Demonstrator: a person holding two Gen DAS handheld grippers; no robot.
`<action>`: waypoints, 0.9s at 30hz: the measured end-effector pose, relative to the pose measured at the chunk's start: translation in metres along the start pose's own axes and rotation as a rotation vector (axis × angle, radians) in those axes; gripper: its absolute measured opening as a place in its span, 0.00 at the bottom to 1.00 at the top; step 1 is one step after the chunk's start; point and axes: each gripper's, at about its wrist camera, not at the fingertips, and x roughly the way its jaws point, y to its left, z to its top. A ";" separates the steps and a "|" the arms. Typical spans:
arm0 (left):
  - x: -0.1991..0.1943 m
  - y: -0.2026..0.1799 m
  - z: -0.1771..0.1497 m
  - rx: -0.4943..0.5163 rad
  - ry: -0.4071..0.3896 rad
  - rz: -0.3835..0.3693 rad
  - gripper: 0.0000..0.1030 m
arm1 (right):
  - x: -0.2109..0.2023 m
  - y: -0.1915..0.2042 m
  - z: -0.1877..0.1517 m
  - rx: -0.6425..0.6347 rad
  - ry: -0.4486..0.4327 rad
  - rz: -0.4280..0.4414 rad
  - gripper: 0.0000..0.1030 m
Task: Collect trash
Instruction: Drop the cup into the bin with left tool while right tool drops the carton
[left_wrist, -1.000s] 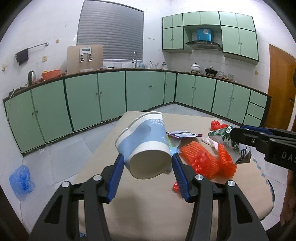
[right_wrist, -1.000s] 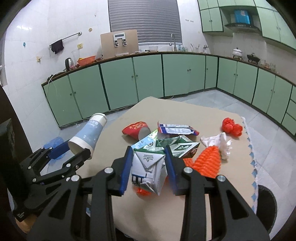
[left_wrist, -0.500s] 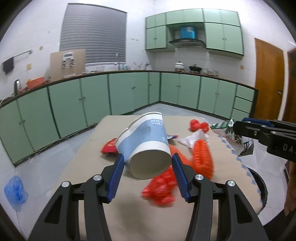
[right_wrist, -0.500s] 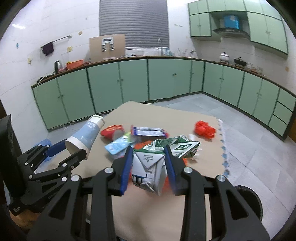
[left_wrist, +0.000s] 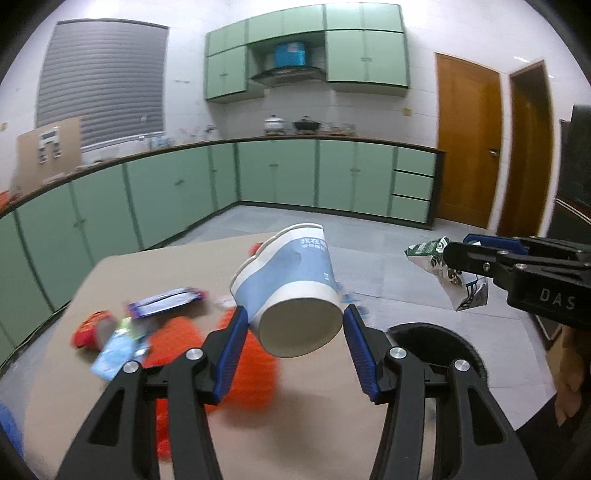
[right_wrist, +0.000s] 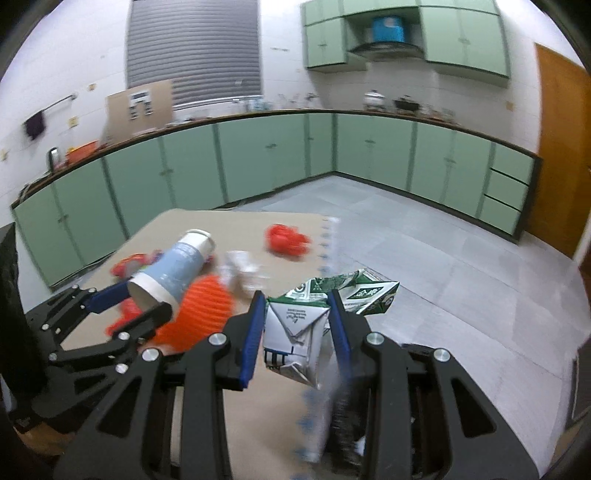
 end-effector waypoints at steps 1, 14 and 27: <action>0.008 -0.011 0.003 0.009 0.003 -0.024 0.51 | 0.002 -0.016 -0.004 0.020 0.010 -0.020 0.32; 0.077 -0.110 -0.006 0.105 0.084 -0.175 0.51 | 0.051 -0.145 -0.080 0.244 0.151 -0.143 0.35; 0.123 -0.168 -0.014 0.174 0.144 -0.234 0.51 | 0.008 -0.195 -0.097 0.391 0.033 -0.200 0.39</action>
